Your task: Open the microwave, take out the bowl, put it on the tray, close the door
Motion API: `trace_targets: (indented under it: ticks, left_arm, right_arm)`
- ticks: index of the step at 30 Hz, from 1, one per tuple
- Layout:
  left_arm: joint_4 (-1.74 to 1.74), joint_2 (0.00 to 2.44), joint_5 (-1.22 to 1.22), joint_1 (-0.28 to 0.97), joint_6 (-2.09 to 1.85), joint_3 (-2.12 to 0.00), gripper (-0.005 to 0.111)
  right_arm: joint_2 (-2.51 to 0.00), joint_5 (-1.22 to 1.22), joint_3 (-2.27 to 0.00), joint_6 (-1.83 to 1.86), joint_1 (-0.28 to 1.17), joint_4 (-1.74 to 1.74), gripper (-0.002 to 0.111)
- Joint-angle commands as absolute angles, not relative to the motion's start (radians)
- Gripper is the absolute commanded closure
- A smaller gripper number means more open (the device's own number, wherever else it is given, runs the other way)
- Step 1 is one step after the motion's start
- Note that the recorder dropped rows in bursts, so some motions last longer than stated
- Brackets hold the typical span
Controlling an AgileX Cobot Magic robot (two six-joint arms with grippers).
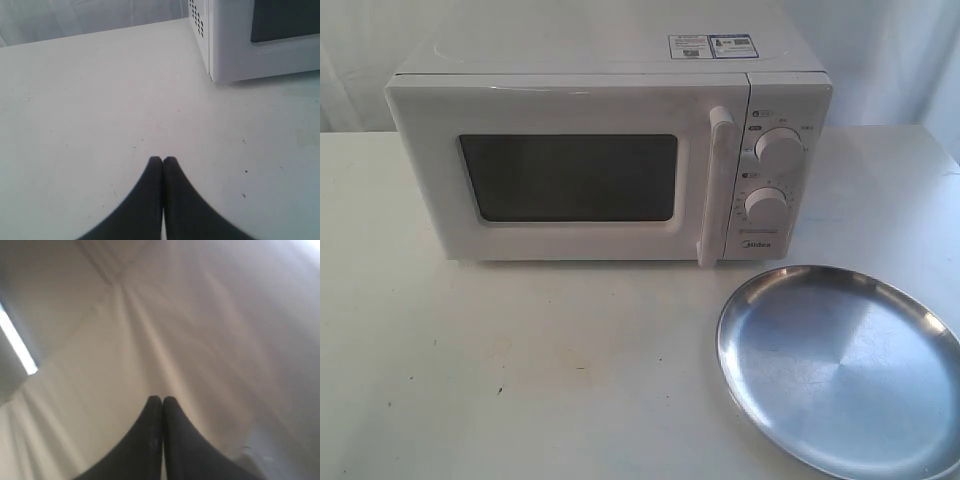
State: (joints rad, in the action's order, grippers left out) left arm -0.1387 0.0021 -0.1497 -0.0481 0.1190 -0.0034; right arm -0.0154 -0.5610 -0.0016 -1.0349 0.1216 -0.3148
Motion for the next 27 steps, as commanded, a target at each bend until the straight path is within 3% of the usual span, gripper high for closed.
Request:
trace_targets:
  ticks: [1,15,21,27]
  left_arm:
    - [-0.135,0.000,-0.149,-0.047,0.125,0.000,0.107]
    - [-0.135,0.000,-0.149,-0.047,0.125,0.000,0.107]
    - [-0.135,0.000,-0.149,-0.047,0.125,0.000,0.107]
    - [-0.135,0.000,-0.149,-0.047,0.125,0.000,0.107]
  right_arm:
    - [-0.081,-0.954,-0.076,-1.197,0.120,-0.655,0.108]
    - [-0.680,-0.980,-0.436,-1.197,0.119,-0.883,0.108]
    - [-0.989,-1.151,-0.466,-0.916,0.119,-1.136,0.108]
    - [-1.274,-1.090,-0.466,-0.774,0.120,-1.229,0.108]
